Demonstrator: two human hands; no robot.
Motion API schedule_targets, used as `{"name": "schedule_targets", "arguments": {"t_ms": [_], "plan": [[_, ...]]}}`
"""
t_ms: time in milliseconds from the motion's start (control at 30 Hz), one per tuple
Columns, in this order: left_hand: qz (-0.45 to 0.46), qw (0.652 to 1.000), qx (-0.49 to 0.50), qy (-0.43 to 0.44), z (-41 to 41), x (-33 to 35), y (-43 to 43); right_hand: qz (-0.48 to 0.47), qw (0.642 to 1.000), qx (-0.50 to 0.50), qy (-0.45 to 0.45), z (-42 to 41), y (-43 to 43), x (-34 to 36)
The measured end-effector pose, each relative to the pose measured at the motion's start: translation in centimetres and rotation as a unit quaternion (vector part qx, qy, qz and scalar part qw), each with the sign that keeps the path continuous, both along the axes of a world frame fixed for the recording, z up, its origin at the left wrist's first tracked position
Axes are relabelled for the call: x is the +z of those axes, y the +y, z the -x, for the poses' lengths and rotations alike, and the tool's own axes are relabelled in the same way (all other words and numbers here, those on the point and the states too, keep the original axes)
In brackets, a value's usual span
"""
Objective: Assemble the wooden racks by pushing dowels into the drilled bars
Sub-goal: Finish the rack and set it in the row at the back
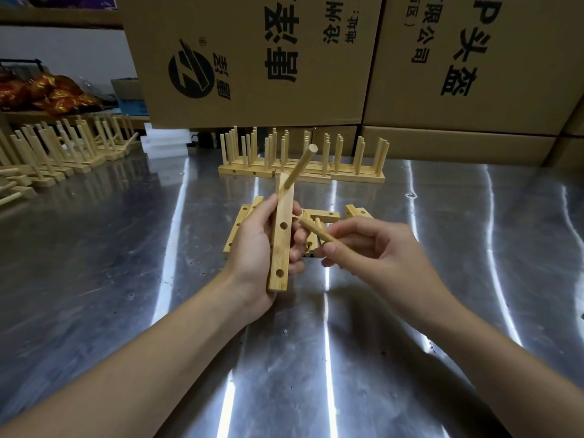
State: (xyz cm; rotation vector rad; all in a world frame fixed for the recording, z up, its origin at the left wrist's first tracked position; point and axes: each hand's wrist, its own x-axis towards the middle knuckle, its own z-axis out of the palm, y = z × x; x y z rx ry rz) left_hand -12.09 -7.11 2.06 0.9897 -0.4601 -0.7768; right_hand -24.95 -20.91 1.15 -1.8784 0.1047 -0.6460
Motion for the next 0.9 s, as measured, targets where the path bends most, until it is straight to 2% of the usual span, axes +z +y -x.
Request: {"name": "schedule_targets", "arguments": {"t_ms": [67, 133, 200, 333, 433, 600, 900], "plan": [[0.006, 1.000, -0.006, -0.004, 0.2, 0.0, 0.0, 0.124, 0.990, -0.063, 0.027, 0.0, 0.0, -0.4], [0.005, 1.000, -0.013, -0.009, 0.2, 0.0, 0.0, 0.177, 0.977, -0.115, 0.022, 0.0, 0.1, -0.6], [0.002, 1.000, -0.021, -0.018, 0.3, 0.0, 0.0, 0.148, 0.983, -0.108, -0.014, 0.1, 0.1, -0.2], [-0.018, 0.999, -0.029, -0.030, 0.4, -0.3, -0.2, 0.033, 0.993, -0.011, -0.109, 0.4, 0.6, 0.7], [-0.032, 0.998, -0.034, -0.042, 0.6, -0.5, -0.4, 0.026, 0.993, 0.027, -0.108, 0.4, 1.3, 0.8], [-0.030, 0.997, -0.056, -0.051, 0.4, -0.9, -0.2, 0.159, 0.985, -0.035, -0.058, 0.3, 1.4, 0.2], [-0.056, 0.993, -0.069, -0.082, 0.4, -1.0, -0.2, 0.349, 0.931, -0.091, -0.051, 0.4, 1.2, 0.4]]}}
